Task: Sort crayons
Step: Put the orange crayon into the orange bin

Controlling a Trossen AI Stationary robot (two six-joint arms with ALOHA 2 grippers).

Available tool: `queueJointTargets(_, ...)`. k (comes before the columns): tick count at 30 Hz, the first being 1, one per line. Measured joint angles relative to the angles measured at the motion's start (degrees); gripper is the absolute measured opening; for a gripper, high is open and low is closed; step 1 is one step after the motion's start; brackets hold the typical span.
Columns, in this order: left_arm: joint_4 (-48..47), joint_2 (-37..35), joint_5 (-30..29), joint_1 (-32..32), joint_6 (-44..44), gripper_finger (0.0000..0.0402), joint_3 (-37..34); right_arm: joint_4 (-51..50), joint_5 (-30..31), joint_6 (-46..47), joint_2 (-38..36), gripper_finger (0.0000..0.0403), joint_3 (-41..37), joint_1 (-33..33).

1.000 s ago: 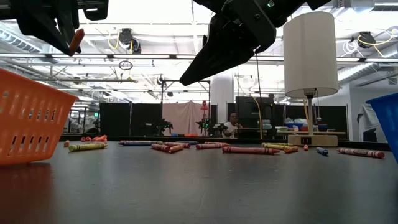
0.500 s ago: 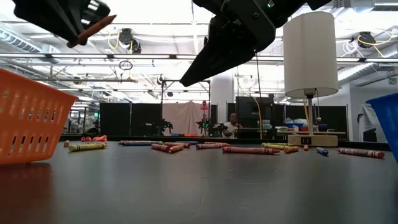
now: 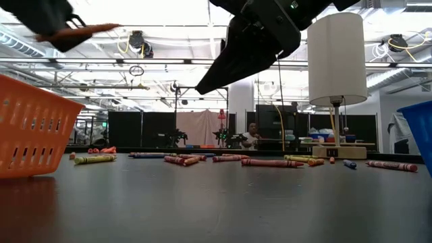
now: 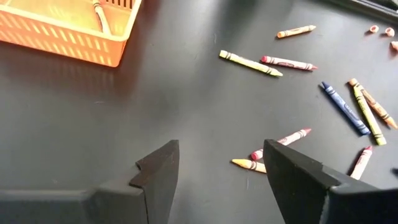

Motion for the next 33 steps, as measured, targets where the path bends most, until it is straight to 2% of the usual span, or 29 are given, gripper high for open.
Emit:
queueJointTargets(4,0.69,2.38,0.19,-4.89,-1.10,0.0019,0.00,0.18,-0.02,-2.31,0.00,0.0217,0.00,-0.10)
queueJointTargets(7,5.41,4.49,0.21,-7.64,-3.17,0.0019,0.00,0.52,0.00,-3.99,0.00,0.0217,0.00,-0.51)
queueJointTargets(13,14.10,10.22,0.14,-11.42,8.10,0.0019,0.01,0.50,-0.01,-6.37,0.02,0.0217,0.00,-1.66)
queueJointTargets(19,16.11,15.21,1.17,-12.08,21.13,0.0019,0.00,0.45,0.00,-7.30,0.02,0.0217,0.00,-2.33)
queueJointTargets(33,16.21,17.32,0.99,-10.37,27.21,0.0019,0.00,-0.13,-0.04,-7.31,0.02,0.0217,0.00,-2.34)
